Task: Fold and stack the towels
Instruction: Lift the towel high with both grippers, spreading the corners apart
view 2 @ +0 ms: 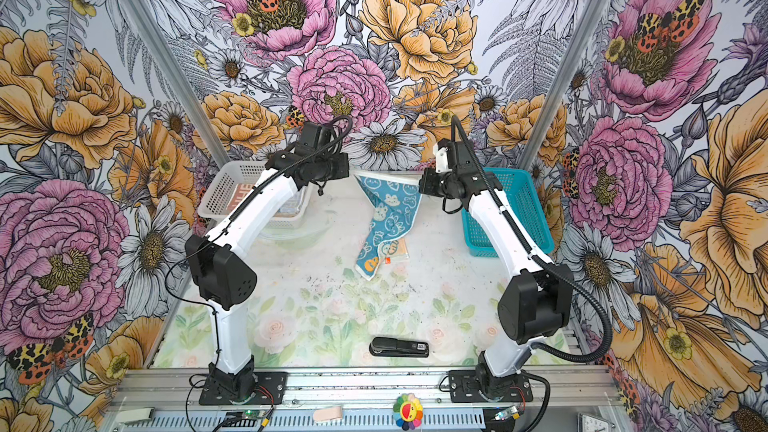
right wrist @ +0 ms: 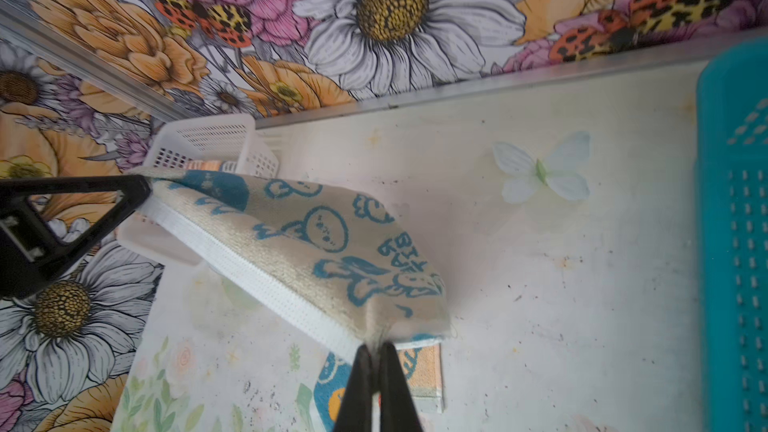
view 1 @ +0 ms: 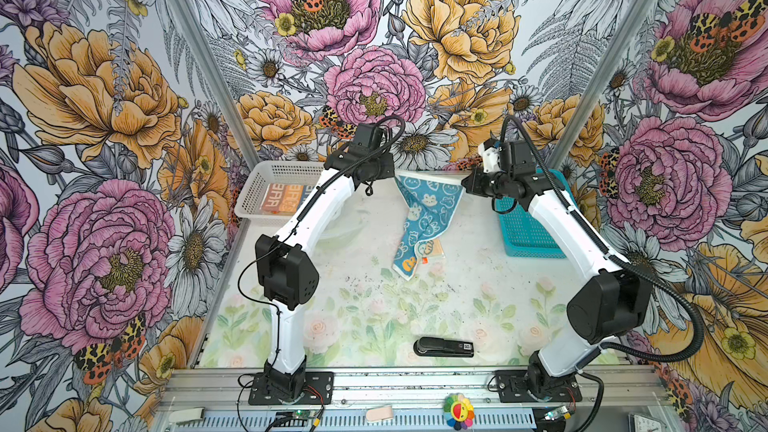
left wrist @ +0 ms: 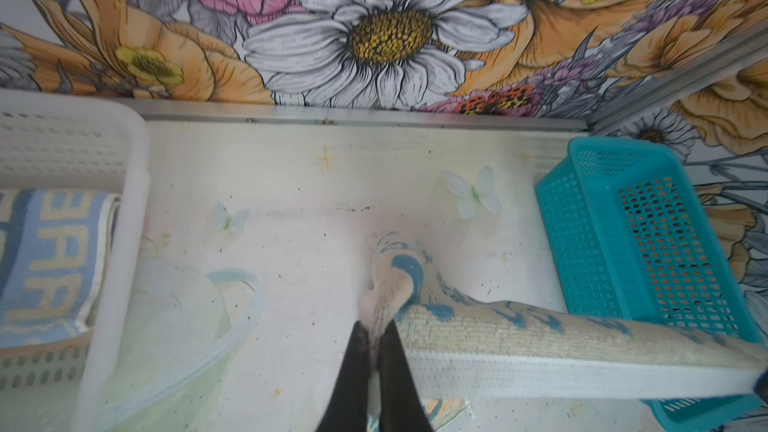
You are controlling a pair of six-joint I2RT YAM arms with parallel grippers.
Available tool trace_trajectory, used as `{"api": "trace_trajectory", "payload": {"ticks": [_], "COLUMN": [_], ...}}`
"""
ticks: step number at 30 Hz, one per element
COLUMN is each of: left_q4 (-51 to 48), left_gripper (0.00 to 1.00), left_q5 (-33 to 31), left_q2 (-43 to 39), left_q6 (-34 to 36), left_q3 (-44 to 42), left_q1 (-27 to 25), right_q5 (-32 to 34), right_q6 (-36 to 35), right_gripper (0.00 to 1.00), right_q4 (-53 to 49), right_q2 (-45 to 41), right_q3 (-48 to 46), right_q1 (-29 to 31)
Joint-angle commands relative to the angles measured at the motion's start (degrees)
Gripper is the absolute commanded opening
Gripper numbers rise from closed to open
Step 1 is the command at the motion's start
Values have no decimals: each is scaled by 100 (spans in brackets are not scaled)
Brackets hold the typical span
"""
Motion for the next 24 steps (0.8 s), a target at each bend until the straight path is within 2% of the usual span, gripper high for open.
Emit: {"api": "trace_trajectory", "payload": {"ticks": [1,3,7,14,19,24], "left_q4": [-563,-685,-688,-674,-671,-663], "left_gripper": [0,0,0,0,0,0], "left_q5": [-392,-492,-594,-1336,-1627,-1390], "left_q2": [-339,-479,-1005,-2516,-3468,-3755], "left_q6": [276,366,448,942,924,786], "left_q3": [1027,1541,1784,1028,430,102], "left_q1": [151,145,115,-505,-1011,-1043], "right_q5": [-165,-308,-637,-1010,-1116,-913], "right_q6": [-105,-133,-219,-449,-456,-234], "right_gripper": [0,0,0,0,0,0], "right_q4": [-172,-182,-191,-273,-565,-789], "right_q2": [-436,-567,-995,-2079,-2522,-2486], "right_q3": [687,983,1281,1272,1400,1557], "right_q1": [-54,-53,-42,-37,-50,-96]}}
